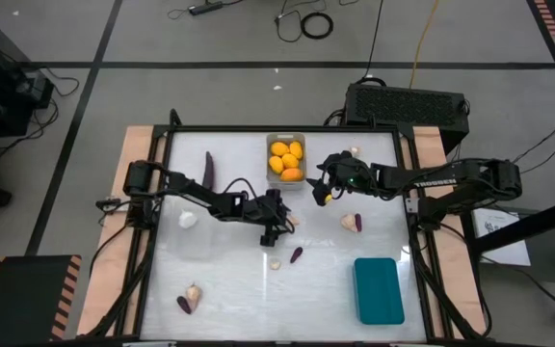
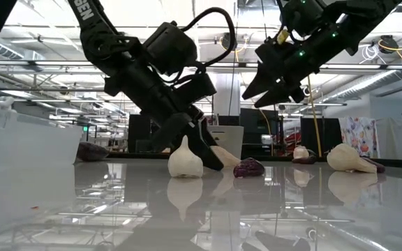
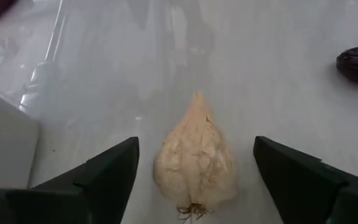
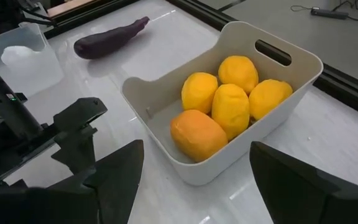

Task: Sort produce into baskets
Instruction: Put the garlic into the transparent bin

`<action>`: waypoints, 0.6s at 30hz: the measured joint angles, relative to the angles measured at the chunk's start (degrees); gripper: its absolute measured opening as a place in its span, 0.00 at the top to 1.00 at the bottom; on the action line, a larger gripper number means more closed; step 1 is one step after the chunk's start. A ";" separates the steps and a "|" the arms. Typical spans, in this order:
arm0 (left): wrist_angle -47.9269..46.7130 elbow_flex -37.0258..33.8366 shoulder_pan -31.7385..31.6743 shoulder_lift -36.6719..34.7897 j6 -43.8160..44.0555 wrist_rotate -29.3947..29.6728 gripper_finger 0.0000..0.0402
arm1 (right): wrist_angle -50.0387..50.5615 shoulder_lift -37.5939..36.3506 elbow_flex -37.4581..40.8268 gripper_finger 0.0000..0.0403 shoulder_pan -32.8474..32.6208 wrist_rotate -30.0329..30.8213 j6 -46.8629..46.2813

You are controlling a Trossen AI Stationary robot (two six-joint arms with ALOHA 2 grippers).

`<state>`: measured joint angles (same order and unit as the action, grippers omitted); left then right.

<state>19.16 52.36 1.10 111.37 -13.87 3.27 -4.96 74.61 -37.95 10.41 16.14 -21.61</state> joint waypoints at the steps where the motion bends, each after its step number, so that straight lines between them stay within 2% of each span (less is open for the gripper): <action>1: -0.02 0.00 0.03 0.00 -0.02 0.00 0.22 | 0.00 0.00 -0.01 0.29 0.00 0.00 0.00; 13: -0.93 2.34 0.28 0.15 -0.04 -0.07 0.56 | 0.01 0.00 0.00 0.29 0.00 0.00 0.00; 15: -4.56 3.63 0.31 -0.47 0.74 -0.06 0.61 | 0.01 0.00 -0.01 0.29 0.00 0.00 0.00; 18: -15.99 7.22 0.35 -3.73 1.49 -0.07 0.65 | 0.03 0.00 -0.01 0.29 -0.02 0.00 0.00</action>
<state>3.17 59.58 1.45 107.64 -12.38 3.20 -4.93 74.61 -37.95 10.39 16.14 -21.61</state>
